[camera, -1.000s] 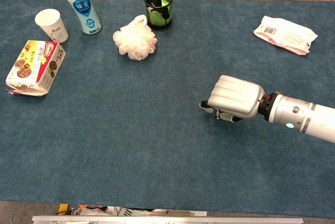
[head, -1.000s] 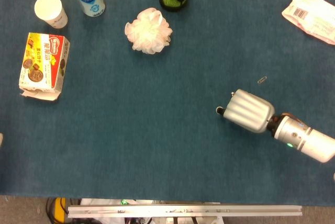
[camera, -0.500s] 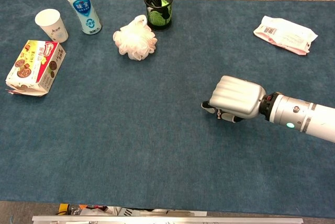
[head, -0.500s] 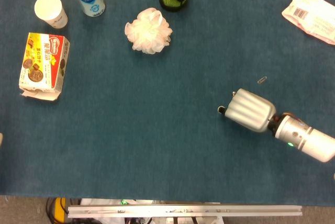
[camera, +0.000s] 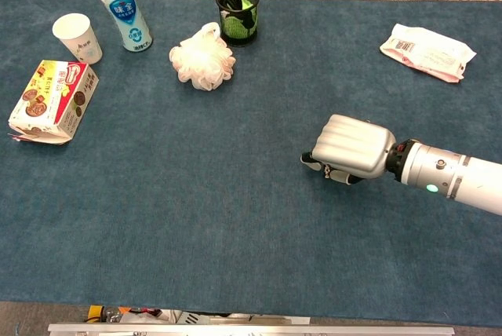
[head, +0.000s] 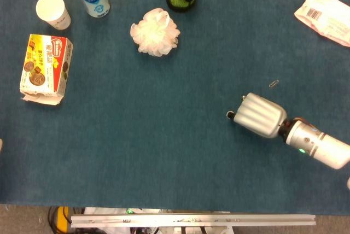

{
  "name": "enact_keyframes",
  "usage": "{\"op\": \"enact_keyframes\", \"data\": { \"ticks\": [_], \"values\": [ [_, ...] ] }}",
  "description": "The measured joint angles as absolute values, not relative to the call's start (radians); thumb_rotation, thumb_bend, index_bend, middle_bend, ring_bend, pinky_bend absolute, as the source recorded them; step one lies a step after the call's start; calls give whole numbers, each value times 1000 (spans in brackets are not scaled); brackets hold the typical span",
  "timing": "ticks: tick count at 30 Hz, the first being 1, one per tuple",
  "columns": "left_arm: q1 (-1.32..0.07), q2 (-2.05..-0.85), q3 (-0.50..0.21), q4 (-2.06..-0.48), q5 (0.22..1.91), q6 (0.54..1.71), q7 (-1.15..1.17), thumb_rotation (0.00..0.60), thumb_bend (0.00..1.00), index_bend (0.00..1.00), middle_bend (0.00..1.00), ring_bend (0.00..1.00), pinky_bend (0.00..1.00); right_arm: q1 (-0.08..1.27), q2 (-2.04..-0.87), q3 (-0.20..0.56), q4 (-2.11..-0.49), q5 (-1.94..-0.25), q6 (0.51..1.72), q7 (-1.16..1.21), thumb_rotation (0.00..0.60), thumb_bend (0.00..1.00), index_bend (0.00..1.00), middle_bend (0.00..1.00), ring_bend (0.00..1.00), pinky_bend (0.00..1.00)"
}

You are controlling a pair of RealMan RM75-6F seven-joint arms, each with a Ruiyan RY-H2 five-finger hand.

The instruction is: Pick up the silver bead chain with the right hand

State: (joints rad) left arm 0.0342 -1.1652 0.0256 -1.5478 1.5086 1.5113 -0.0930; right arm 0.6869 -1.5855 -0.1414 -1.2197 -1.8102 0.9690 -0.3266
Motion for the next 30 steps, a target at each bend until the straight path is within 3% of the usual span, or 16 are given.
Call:
{"op": "enact_keyframes", "data": {
  "ticks": [15, 22, 30],
  "values": [
    [35, -1167, 25, -1539, 1508, 1511, -102, 600, 274, 6, 25, 23, 0, 688, -1581, -144, -1225, -1813, 994, -302, 600, 407, 643, 938, 958, 1000],
    [34, -1164, 26, -1542, 1509, 1509, -99, 600, 273, 6, 24, 23, 0, 671, -1557, -135, -1237, -1817, 1072, -262, 600, 453, 713, 970, 976, 1000],
    [26, -1164, 29, -1554, 1517, 1499, -80, 600, 273, 6, 24, 23, 0, 633, -1504, -108, -1252, -1772, 1134, -197, 600, 454, 723, 973, 978, 1000]
  ]
}}
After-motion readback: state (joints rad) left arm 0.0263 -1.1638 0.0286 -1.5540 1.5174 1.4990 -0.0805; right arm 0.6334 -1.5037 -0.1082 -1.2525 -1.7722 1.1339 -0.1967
